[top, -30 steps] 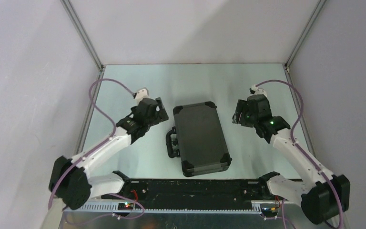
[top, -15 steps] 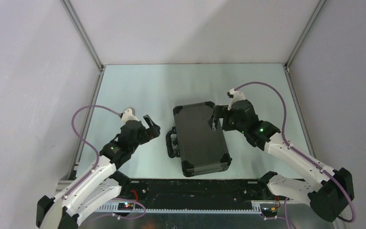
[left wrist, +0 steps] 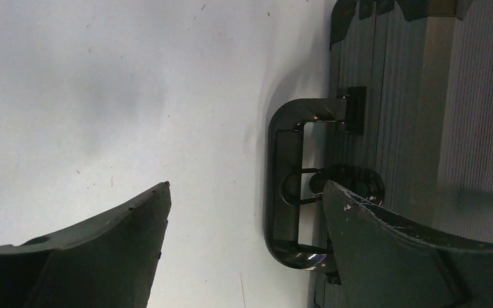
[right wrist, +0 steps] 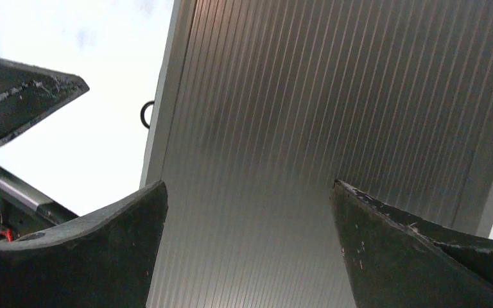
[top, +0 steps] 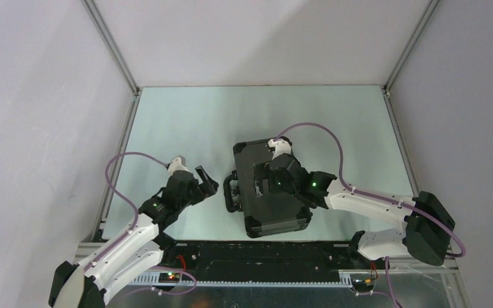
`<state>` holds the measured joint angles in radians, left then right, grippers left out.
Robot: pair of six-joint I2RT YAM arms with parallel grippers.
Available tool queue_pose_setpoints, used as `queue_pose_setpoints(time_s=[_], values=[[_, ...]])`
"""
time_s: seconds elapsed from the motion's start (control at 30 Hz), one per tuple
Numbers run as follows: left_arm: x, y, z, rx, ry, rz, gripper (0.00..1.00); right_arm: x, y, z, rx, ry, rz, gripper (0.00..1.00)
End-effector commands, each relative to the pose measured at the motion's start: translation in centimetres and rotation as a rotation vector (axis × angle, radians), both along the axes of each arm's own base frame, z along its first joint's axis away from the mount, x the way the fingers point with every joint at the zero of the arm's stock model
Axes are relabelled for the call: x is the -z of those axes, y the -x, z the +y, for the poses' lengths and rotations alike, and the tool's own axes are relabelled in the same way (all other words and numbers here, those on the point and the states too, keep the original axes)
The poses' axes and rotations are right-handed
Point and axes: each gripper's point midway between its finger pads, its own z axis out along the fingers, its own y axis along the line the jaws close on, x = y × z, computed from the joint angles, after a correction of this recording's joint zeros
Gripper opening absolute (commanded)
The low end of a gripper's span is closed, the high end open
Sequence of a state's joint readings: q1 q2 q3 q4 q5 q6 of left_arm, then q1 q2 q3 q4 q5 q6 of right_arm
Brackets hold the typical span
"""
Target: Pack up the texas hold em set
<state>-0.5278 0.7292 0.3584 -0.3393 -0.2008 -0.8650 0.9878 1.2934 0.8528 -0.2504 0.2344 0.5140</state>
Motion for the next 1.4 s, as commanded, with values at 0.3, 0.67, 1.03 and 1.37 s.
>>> queue_pose_setpoints(time_s=[0.3, 0.67, 1.03, 1.37], values=[[2.0, 0.0, -2.8, 0.083, 0.108, 0.037, 0.87, -2.5, -1.5, 0.0, 0.102, -0.029, -0.054, 0.99], [-1.3, -0.6, -6.4, 0.185, 0.349, -0.116, 0.82, -0.5, -1.0, 0.0, 0.097, 0.014, -0.002, 1.0], [-0.4, -1.0, -7.4, 0.181, 0.415, -0.097, 0.76, -0.2, -0.9, -0.1, 0.091, 0.024, 0.005, 0.99], [1.7, -0.7, -0.8, -0.053, 0.109, -0.025, 0.73, 0.1, -0.7, -0.4, 0.09, 0.043, 0.012, 0.99]])
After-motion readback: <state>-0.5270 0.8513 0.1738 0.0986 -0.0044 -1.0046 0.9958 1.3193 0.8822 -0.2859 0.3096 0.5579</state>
